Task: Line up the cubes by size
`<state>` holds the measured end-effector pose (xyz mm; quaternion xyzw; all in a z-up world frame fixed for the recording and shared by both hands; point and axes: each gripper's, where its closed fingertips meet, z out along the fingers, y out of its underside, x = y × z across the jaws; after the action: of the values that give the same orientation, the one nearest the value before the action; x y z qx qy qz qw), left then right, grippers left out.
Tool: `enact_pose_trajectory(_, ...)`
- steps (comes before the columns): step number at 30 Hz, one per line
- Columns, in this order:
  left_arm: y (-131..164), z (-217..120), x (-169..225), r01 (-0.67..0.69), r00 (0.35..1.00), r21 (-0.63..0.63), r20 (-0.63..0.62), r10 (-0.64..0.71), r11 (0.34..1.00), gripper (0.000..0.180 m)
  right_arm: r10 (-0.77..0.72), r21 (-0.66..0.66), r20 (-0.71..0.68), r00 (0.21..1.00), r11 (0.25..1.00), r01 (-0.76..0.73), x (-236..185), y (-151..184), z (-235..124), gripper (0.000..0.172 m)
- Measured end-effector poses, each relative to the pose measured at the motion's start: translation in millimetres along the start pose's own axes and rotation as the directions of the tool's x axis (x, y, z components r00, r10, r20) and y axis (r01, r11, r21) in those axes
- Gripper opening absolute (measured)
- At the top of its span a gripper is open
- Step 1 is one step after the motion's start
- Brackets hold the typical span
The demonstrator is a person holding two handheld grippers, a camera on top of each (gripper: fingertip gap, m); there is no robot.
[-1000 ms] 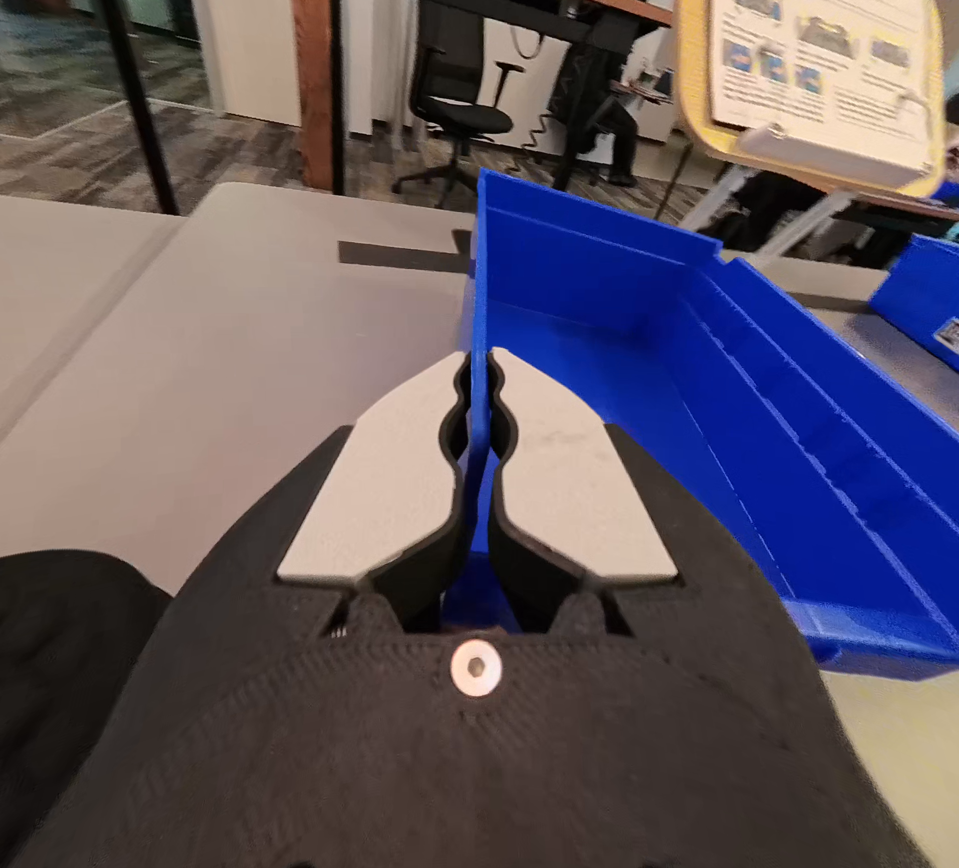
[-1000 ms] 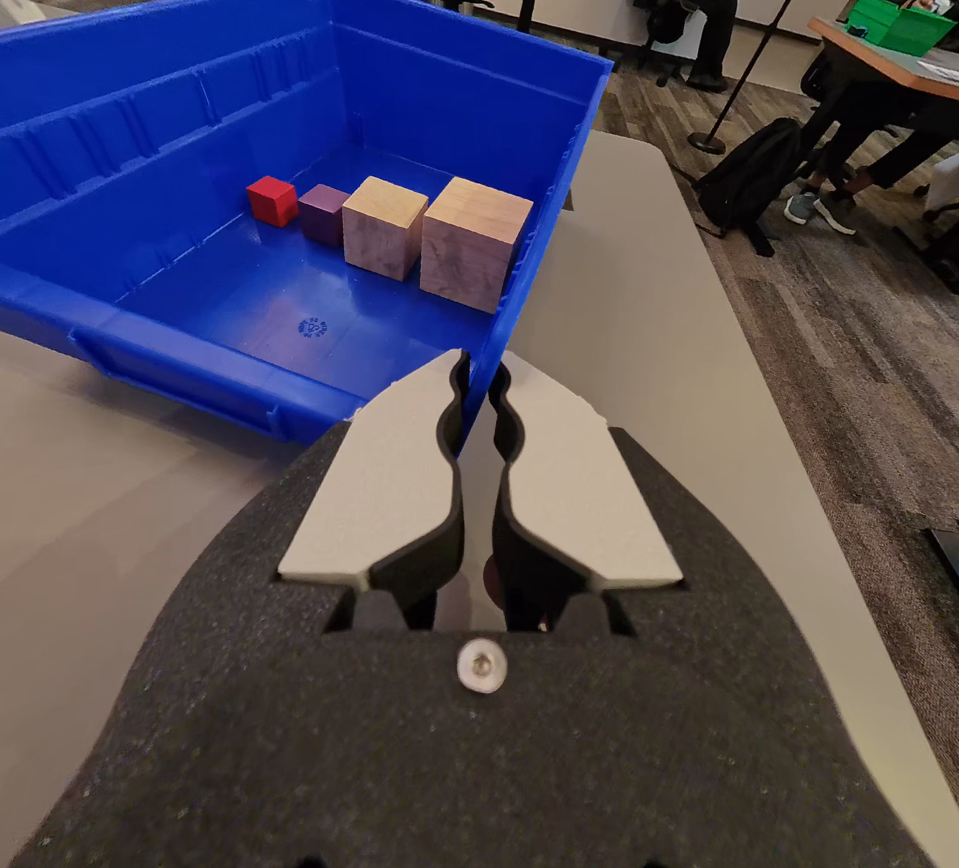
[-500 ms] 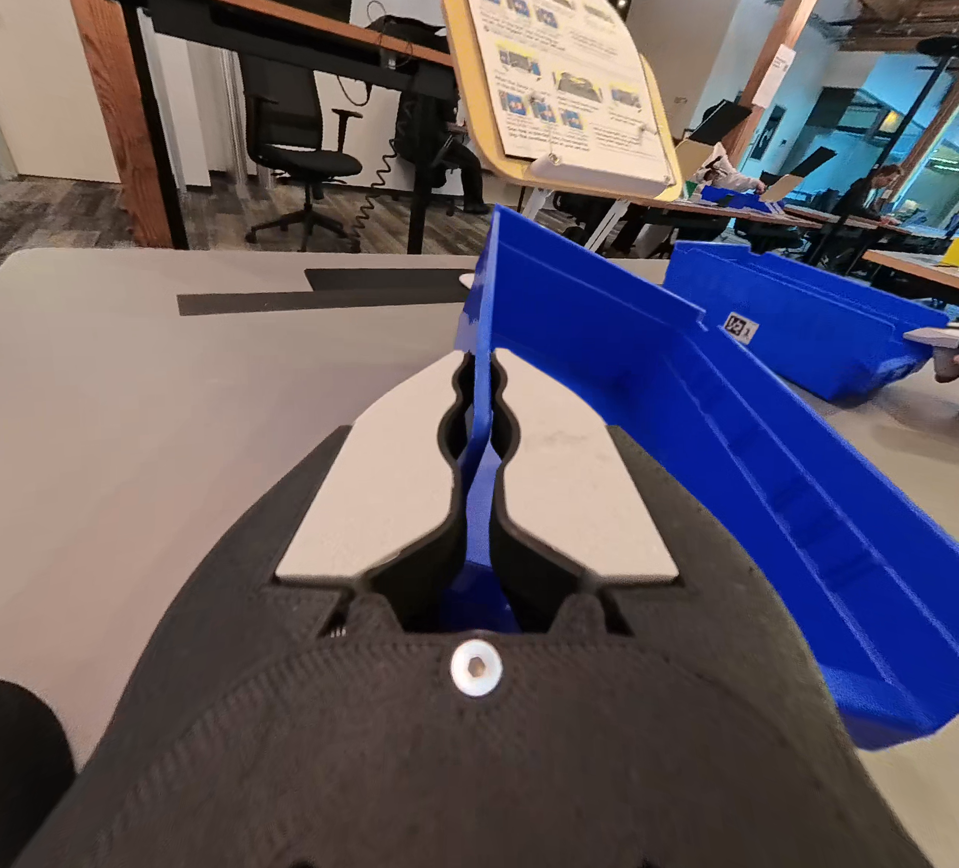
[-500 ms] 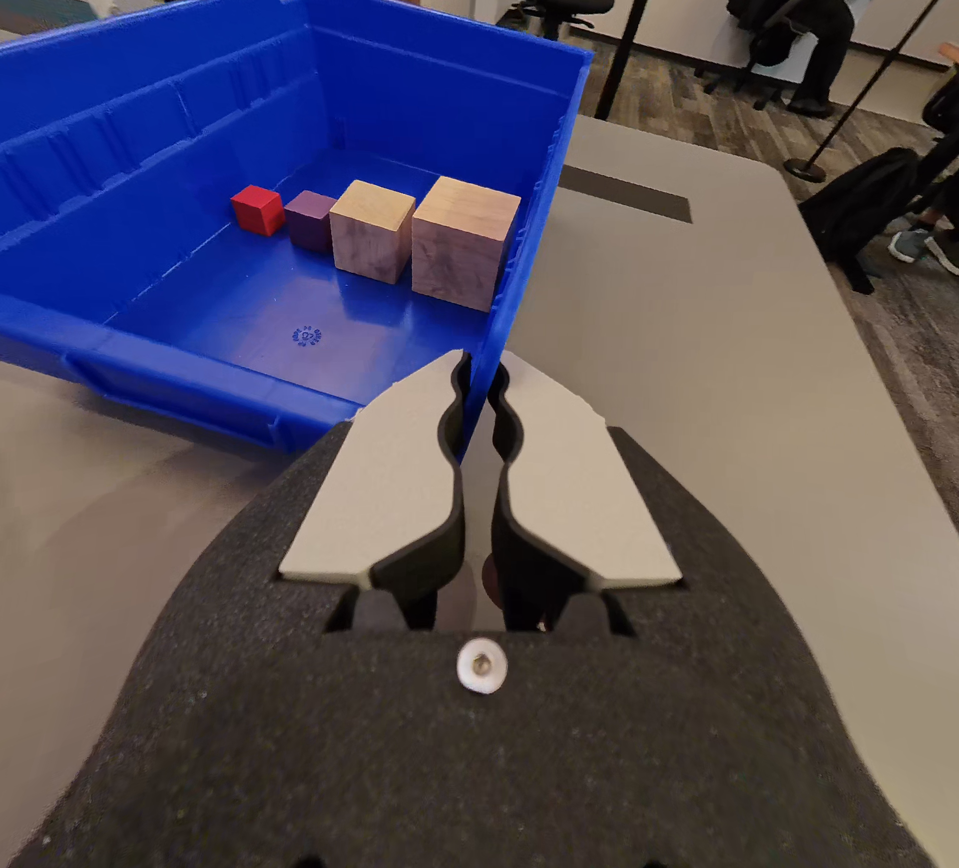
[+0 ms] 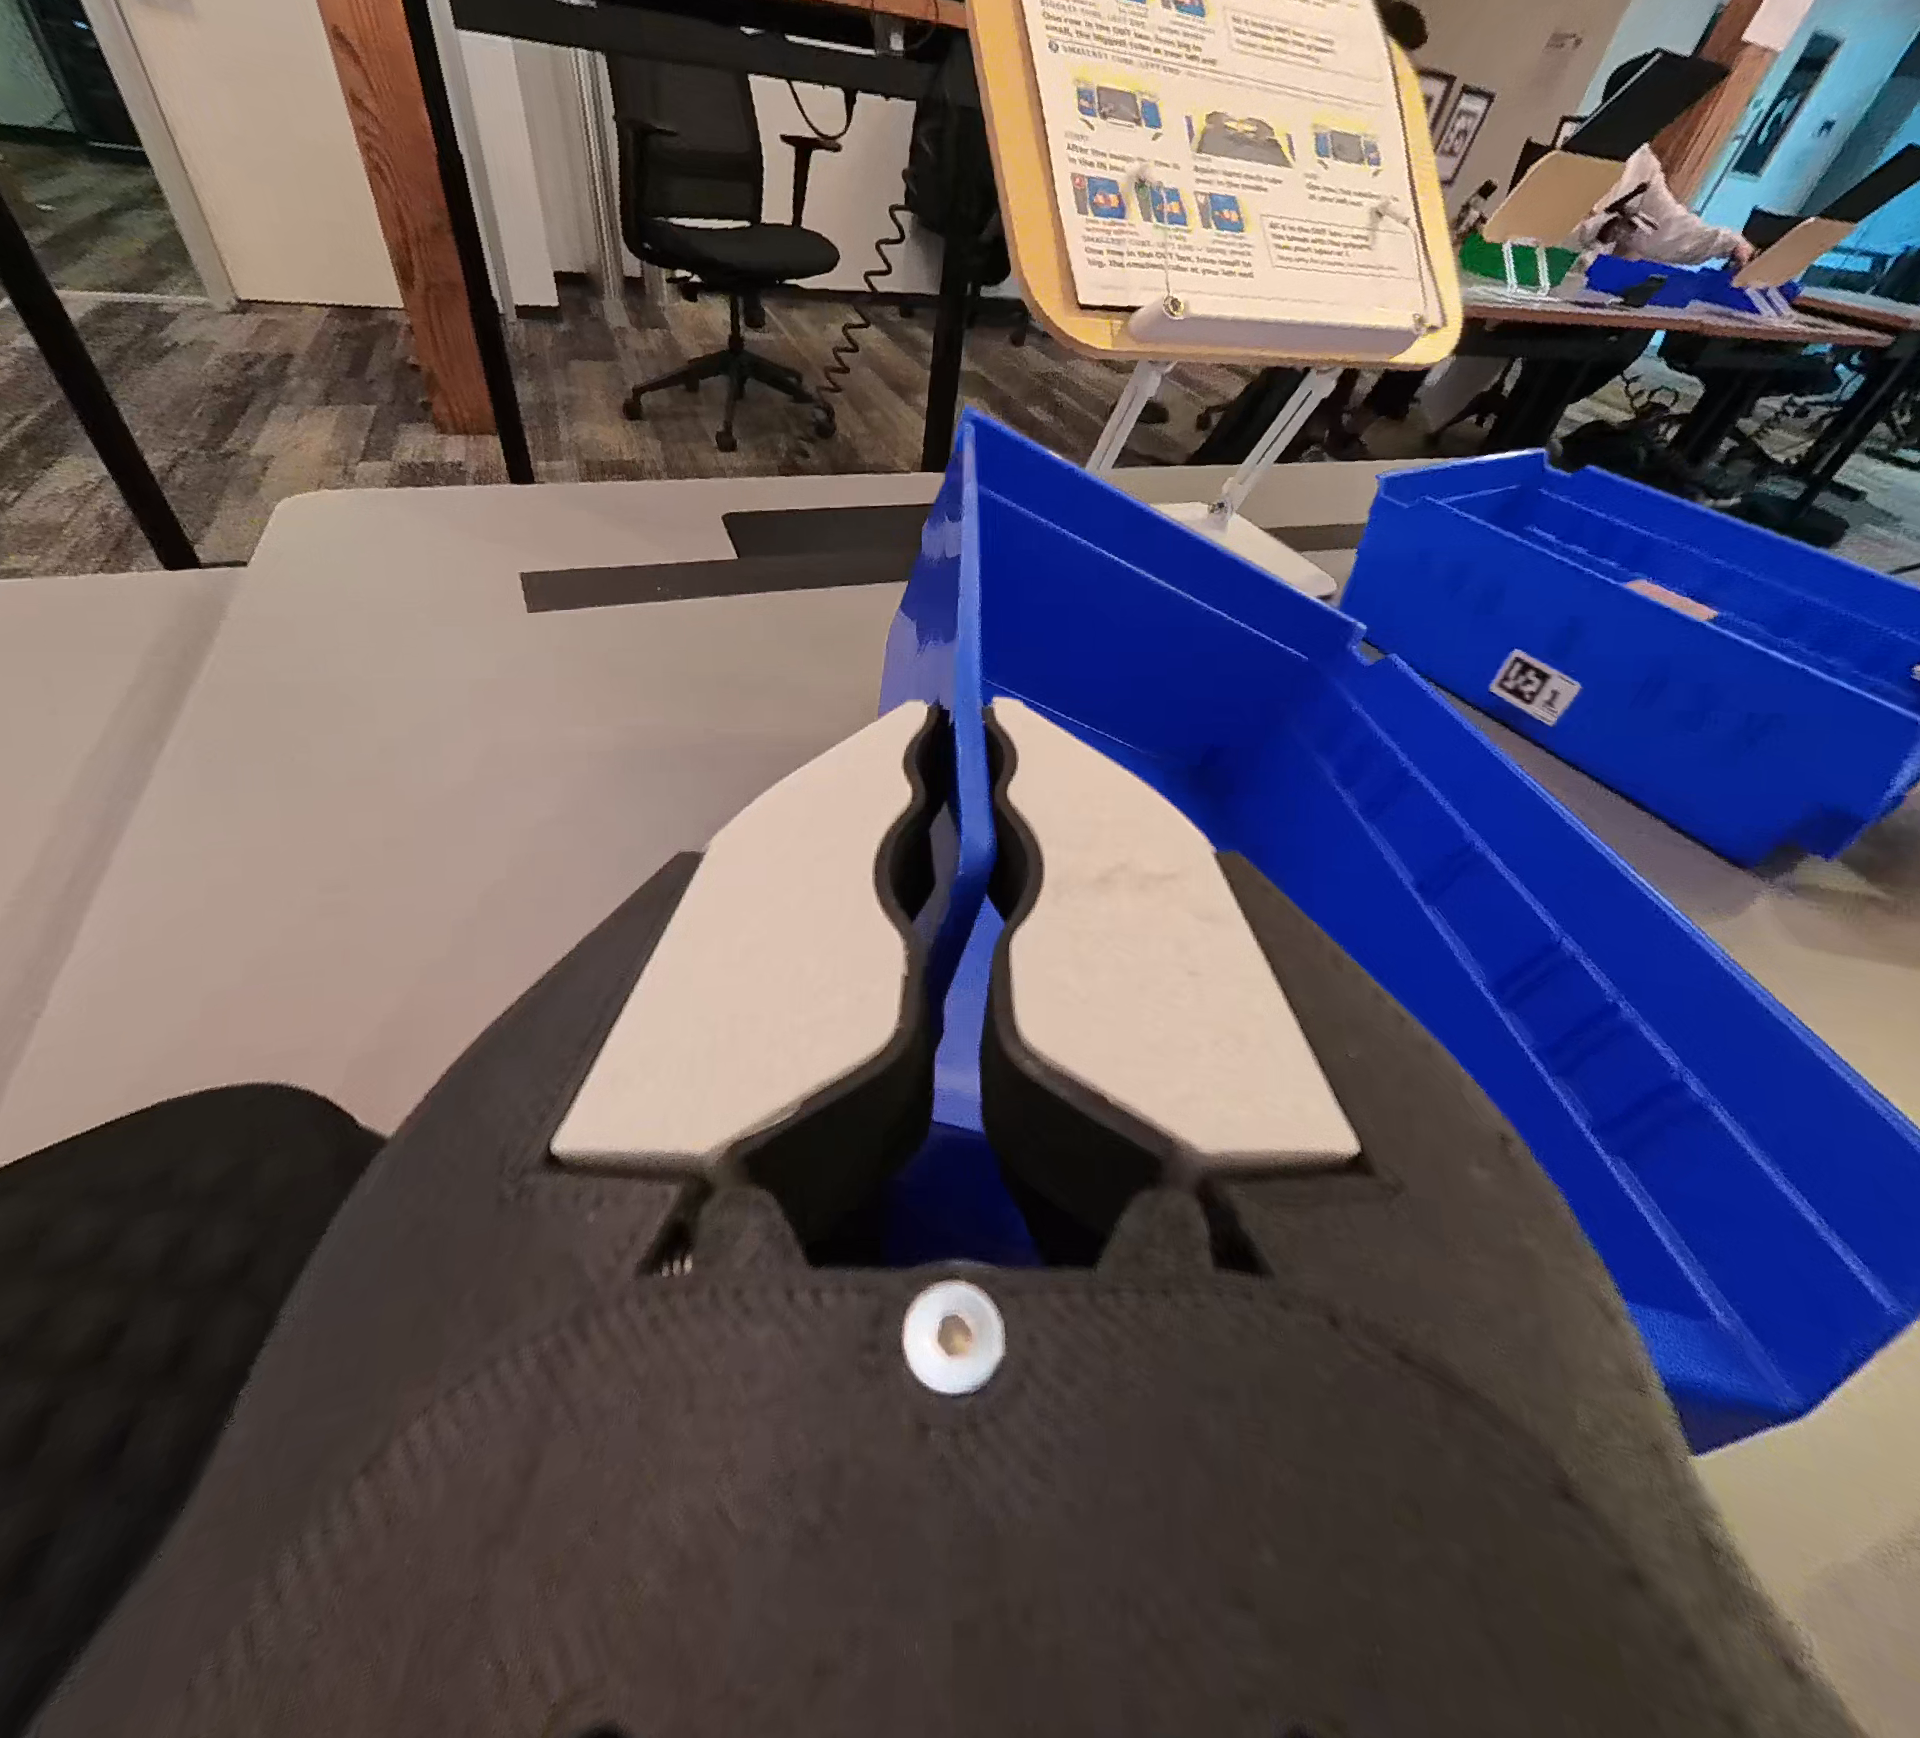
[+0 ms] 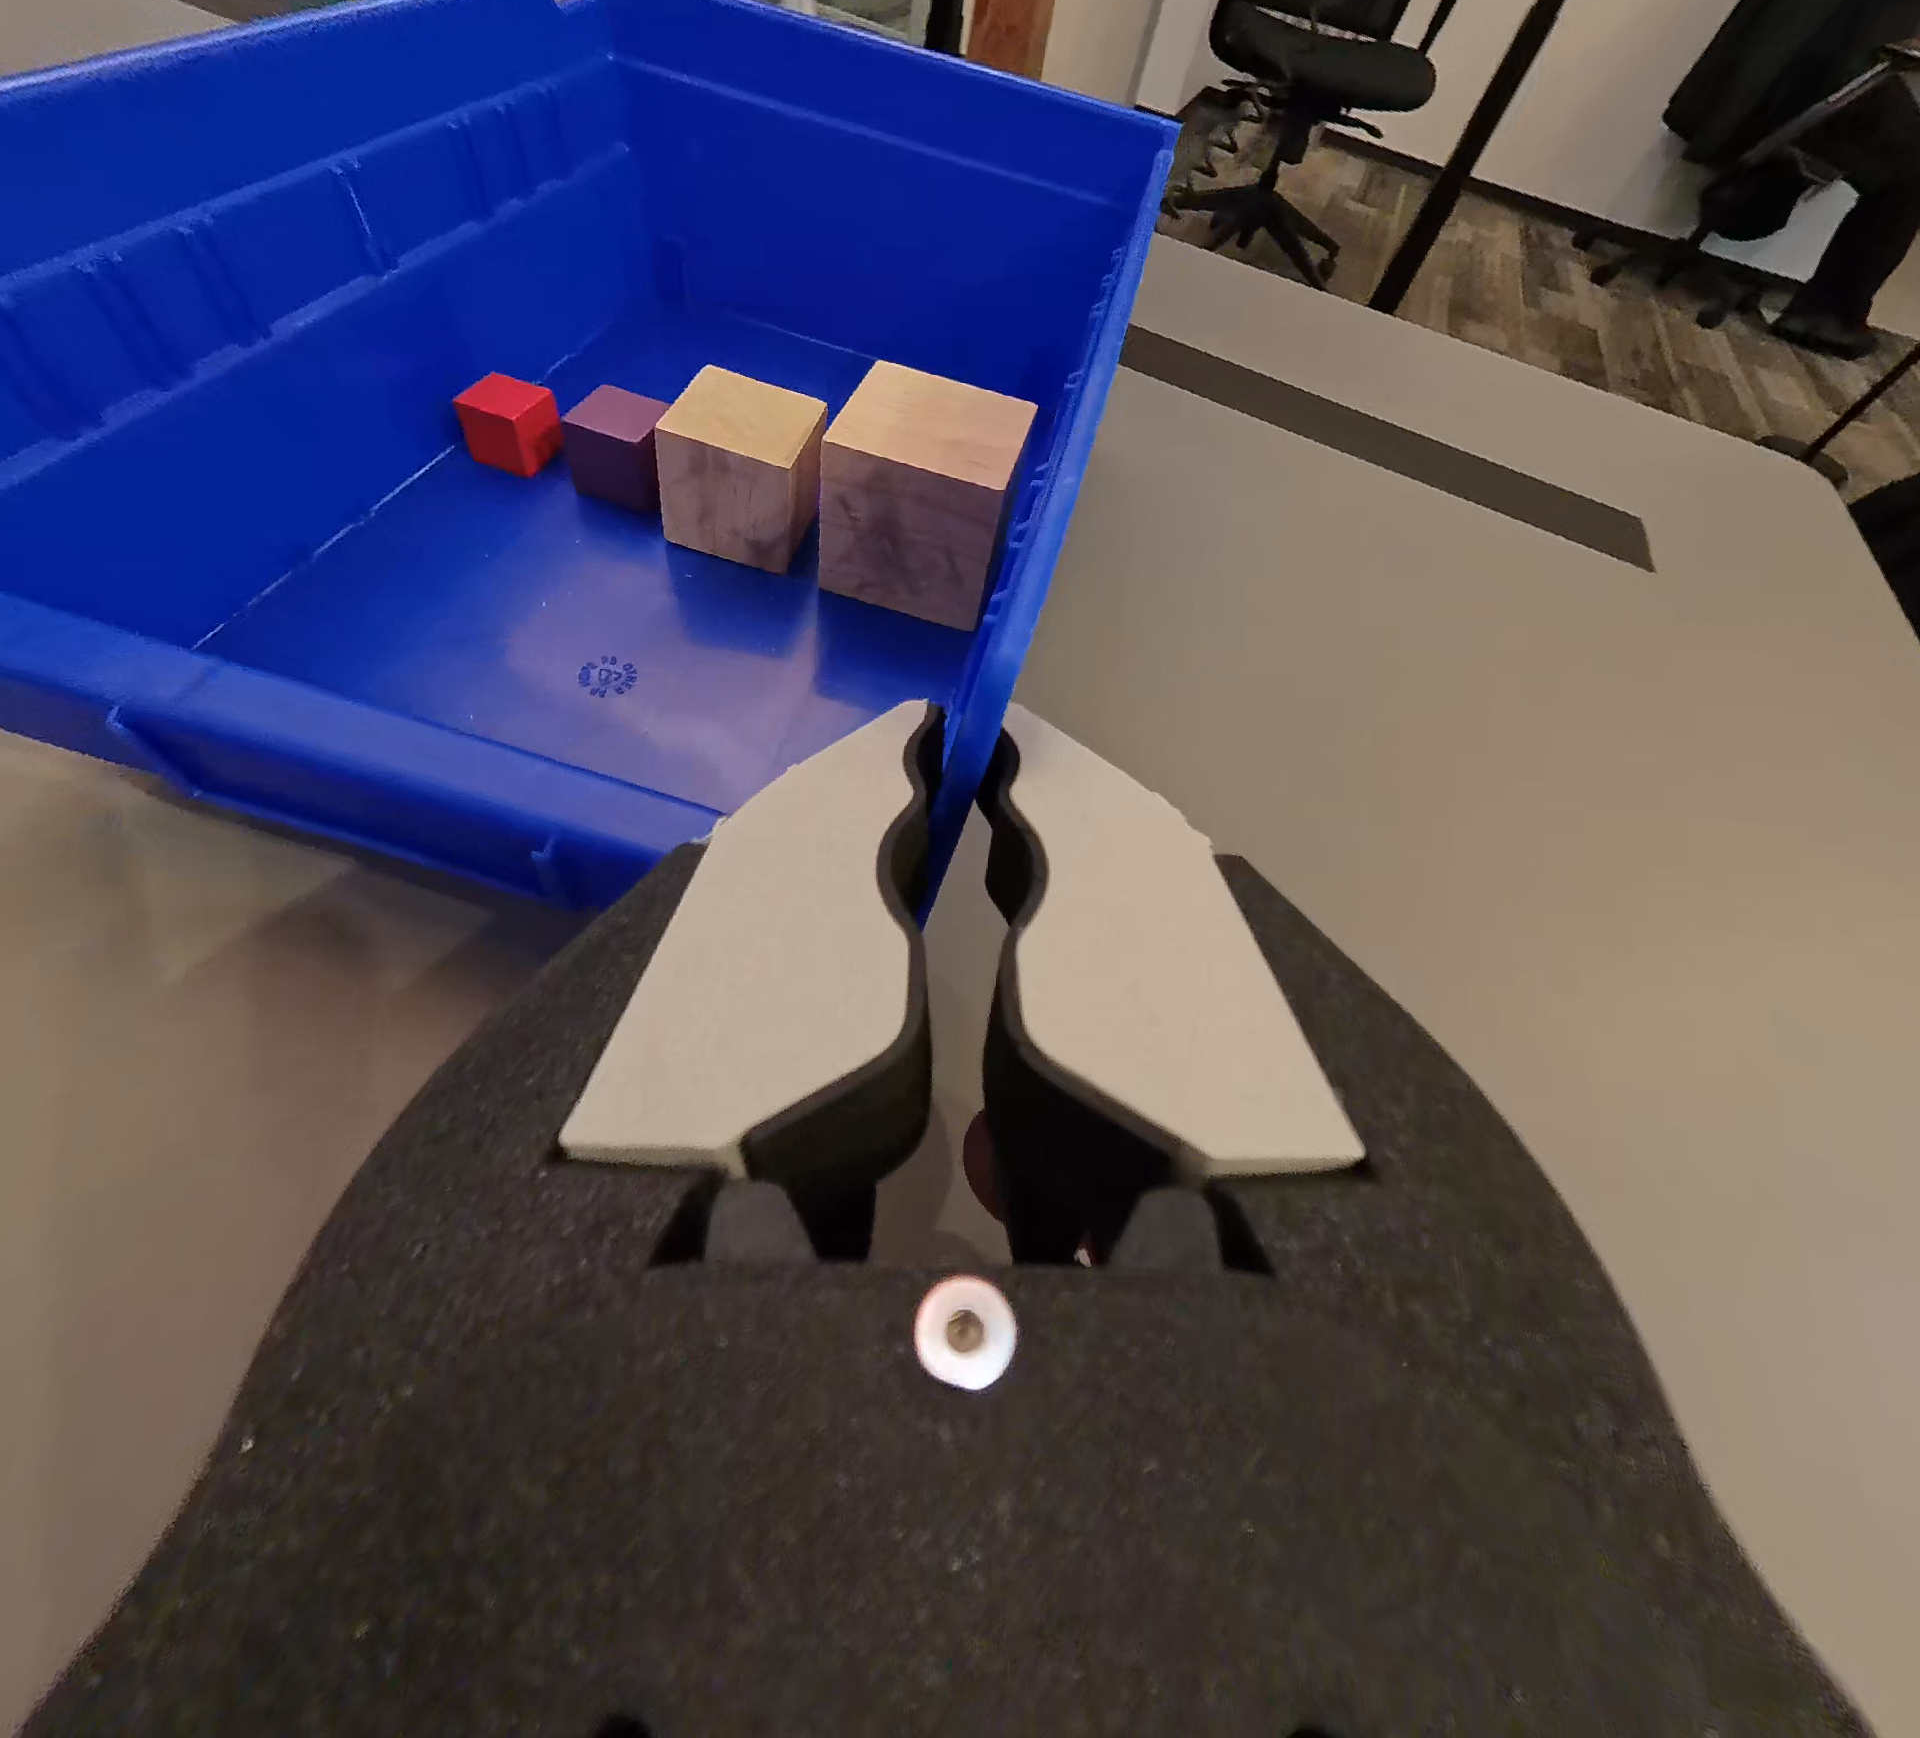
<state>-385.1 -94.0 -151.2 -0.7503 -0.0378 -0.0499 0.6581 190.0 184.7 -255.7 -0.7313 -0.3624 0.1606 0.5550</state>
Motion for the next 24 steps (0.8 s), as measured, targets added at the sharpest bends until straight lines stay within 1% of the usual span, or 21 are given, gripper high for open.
enact_pose_trajectory(5, -2.5, -29.7, 17.5, -0.032, 0.997, -0.056, -0.077, 0.028, 0.998, 0.004, -0.016, 0.009, 0.053, 0.998, 1.0, 0.016, -25.9, -8.1, 9.8, 0.005)
enact_pose_trajectory(9, 2.5, -50.5, 30.6, -0.039, 0.99, -0.088, -0.14, 0.026, 0.995, 0.004, -0.035, 0.02, 0.106, 0.994, 0.999, 0.033, -48.6, -15.4, 19.1, 0.005)
enact_pose_trajectory(13, 8.3, -64.6, 43.4, -0.039, 0.979, -0.097, -0.201, 0.019, 0.994, 0.005, -0.041, 0.024, 0.151, 0.988, 0.999, 0.038, -69.1, -22.4, 29.4, 0.005)
enact_pose_trajectory(18, 17.5, -83.3, 54.6, -0.031, 0.961, -0.114, -0.276, -0.002, 0.993, 0.005, -0.044, 0.026, 0.171, 0.984, 0.999, 0.04, -88.6, -31.9, 46.6, 0.004)
enact_pose_trajectory(24, 27.2, -103.8, 67.3, -0.035, 0.947, -0.132, -0.321, -0.009, 0.991, 0.004, -0.069, 0.038, 0.206, 0.976, 0.997, 0.063, -121.1, -45.3, 68.6, 0.004)
